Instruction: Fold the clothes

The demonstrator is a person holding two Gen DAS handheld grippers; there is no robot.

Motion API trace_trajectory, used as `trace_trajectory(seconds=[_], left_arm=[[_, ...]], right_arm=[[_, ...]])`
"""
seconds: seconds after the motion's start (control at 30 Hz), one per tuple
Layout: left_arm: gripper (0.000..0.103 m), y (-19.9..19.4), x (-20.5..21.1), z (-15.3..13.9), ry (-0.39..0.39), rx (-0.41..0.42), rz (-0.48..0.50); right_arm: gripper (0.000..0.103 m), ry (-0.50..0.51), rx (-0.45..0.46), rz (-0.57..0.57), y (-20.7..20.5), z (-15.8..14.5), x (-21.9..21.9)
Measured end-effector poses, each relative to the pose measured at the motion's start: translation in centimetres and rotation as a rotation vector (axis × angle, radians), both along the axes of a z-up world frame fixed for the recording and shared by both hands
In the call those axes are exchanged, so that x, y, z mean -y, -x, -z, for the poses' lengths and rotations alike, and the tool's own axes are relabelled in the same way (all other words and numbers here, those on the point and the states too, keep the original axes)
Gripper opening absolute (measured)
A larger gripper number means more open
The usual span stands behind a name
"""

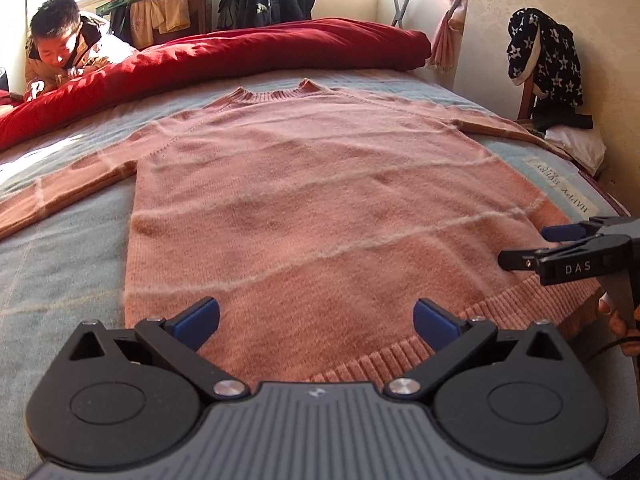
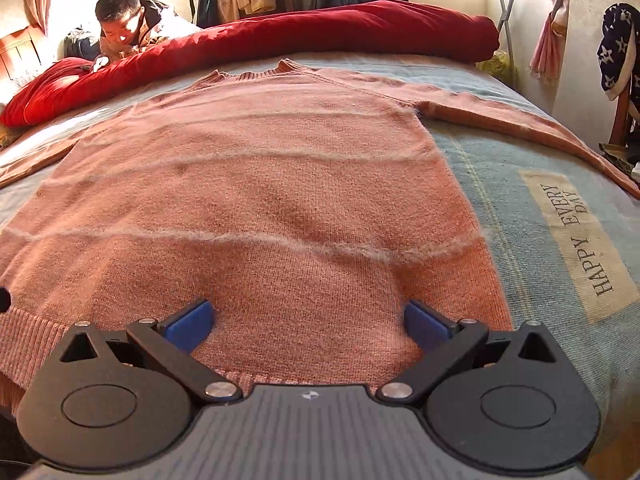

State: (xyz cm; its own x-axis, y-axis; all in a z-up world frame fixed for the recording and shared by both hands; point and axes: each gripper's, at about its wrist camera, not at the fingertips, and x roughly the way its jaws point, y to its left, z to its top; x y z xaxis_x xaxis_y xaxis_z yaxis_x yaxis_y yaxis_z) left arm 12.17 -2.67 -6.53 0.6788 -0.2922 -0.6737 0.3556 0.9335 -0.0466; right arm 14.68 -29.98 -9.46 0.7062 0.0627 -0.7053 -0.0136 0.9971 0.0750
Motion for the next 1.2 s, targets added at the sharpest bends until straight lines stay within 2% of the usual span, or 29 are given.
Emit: trace_trajectory(seconds=[0.13, 0.27, 0.37, 0.5, 0.67, 0.8, 0.87, 0.93, 1.03, 1.1, 1.2], left_arm=[[0.102, -1.9, 0.8, 1.4, 0.051, -0.057, -0.006], [0.103, 0.3, 1.6, 3.2, -0.032, -0.026, 0.017], [0.103, 2.4, 0.8, 3.1, -0.023, -0.028, 0.019], [0.102, 3.5, 0.7, 2.0, -0.053, -0.047, 0.054], [0.102, 2.4, 2.6, 0.3, -0.044, 0.03, 0.121], [0.102, 1.0, 4.7, 1.3, -0.013, -0.001, 0.173], [0.102, 1.0, 5.2, 2.8, -0.052, -0.035, 0.15], [0.102, 2.1, 4.5, 3.2, -0.039, -0.019, 0.132], [0.102, 3.6, 3.1, 2.8, -0.037, -0.04, 0.114], [0.102, 4.5, 2.5, 2.6, -0.059, -0.043, 0.098], [0.102, 5.2, 1.8, 2.3, -0.084, -0.045, 0.068]], right_arm=[[0.103, 0.003, 0.009, -0.007, 0.3, 0.1, 0.0], [0.103, -0.001, 0.021, -0.023, 0.6, 0.2, 0.2], [0.103, 0.002, 0.03, -0.026, 0.7, 0.3, 0.2], [0.103, 0.011, 0.041, -0.026, 0.7, 0.5, 0.0], [0.103, 0.008, 0.054, -0.025, 1.0, 0.5, 0.1], [0.103, 0.009, 0.06, -0.028, 1.1, 0.5, 0.1], [0.103, 0.013, 0.061, -0.033, 1.2, 0.5, 0.1], [0.103, 0.022, 0.06, -0.043, 1.5, 0.4, 0.0], [0.103, 0.035, 0.034, -0.052, 1.4, -0.3, -0.2], [0.103, 0.004, 0.031, -0.066, 0.8, -1.1, -0.5], [0.103, -0.049, 0.081, -0.105, -0.6, -2.4, -1.7]])
